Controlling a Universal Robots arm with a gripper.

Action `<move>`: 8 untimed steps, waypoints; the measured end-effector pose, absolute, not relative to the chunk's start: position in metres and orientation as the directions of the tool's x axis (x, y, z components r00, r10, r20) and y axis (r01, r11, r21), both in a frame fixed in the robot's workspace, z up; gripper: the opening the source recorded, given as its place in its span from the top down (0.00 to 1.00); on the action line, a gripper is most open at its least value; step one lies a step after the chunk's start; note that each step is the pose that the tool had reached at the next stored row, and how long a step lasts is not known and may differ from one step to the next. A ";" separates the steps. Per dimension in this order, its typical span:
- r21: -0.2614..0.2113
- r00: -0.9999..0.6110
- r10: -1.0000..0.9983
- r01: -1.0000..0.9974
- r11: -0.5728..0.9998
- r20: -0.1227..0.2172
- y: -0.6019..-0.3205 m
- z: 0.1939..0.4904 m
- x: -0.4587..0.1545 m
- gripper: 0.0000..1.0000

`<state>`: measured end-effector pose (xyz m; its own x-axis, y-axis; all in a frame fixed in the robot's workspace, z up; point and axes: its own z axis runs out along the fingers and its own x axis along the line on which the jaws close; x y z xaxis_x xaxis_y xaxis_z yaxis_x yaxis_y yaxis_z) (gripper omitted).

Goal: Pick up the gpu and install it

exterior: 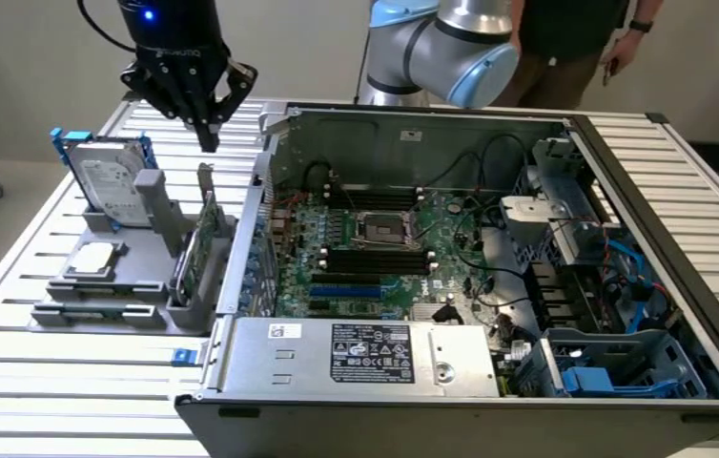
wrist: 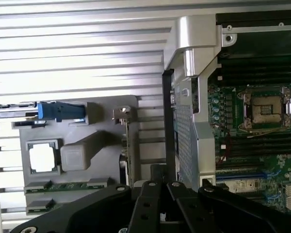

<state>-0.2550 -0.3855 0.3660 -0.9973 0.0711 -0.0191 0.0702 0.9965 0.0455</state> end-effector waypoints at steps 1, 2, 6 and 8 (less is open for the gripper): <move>0.046 -0.997 0.071 0.070 0.997 -0.019 -0.387 0.365 -0.257 0.89; 0.045 -0.997 0.071 0.070 0.997 -0.019 -0.388 0.365 -0.258 0.89; 0.045 -0.997 0.070 0.070 0.997 -0.017 -0.394 0.364 -0.262 0.89; 0.045 -0.997 0.070 0.069 0.997 -0.016 -0.397 0.363 -0.265 0.89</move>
